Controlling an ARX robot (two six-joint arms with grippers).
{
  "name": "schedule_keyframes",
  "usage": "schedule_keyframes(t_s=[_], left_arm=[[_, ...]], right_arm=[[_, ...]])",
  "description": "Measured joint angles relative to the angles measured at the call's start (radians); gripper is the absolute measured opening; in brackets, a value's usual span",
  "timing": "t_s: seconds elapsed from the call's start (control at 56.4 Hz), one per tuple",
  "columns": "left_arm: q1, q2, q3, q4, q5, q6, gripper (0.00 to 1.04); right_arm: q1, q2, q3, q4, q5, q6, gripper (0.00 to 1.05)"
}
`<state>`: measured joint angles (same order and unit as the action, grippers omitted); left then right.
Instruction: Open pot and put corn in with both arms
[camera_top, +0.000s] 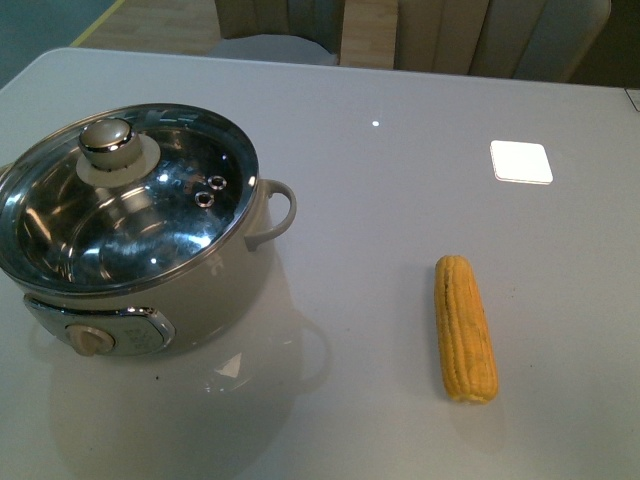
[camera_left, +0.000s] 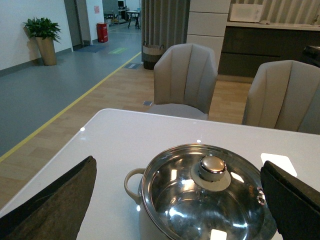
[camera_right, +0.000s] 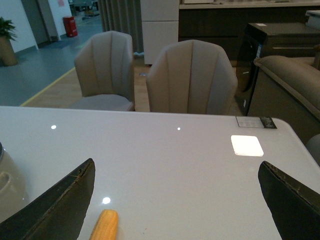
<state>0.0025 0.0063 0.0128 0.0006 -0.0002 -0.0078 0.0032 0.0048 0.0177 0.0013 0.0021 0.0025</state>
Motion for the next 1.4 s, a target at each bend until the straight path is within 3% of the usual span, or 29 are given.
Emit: schedule_keyframes(t_s=[0.833, 0.974, 1.063, 1.187, 1.4], left_arm=[[0.000, 0.000, 0.000, 0.000, 0.000, 0.000, 0.98], [-0.011, 0.275, 0.189, -0.440, 0.049, -0.160, 0.98], [-0.021, 0.352, 0.213, -0.534, 0.046, -0.201, 0.98], [-0.005, 0.431, 0.243, -0.493, 0.062, -0.214, 0.98], [0.071, 0.706, 0.344, -0.246, 0.086, -0.189, 0.98]], right_arm=[[0.000, 0.000, 0.000, 0.000, 0.000, 0.000, 0.96], [0.000, 0.000, 0.000, 0.000, -0.002, 0.000, 0.96], [0.000, 0.000, 0.000, 0.000, -0.002, 0.000, 0.96], [0.000, 0.000, 0.000, 0.000, -0.002, 0.000, 0.96], [0.000, 0.000, 0.000, 0.000, -0.002, 0.000, 0.96]])
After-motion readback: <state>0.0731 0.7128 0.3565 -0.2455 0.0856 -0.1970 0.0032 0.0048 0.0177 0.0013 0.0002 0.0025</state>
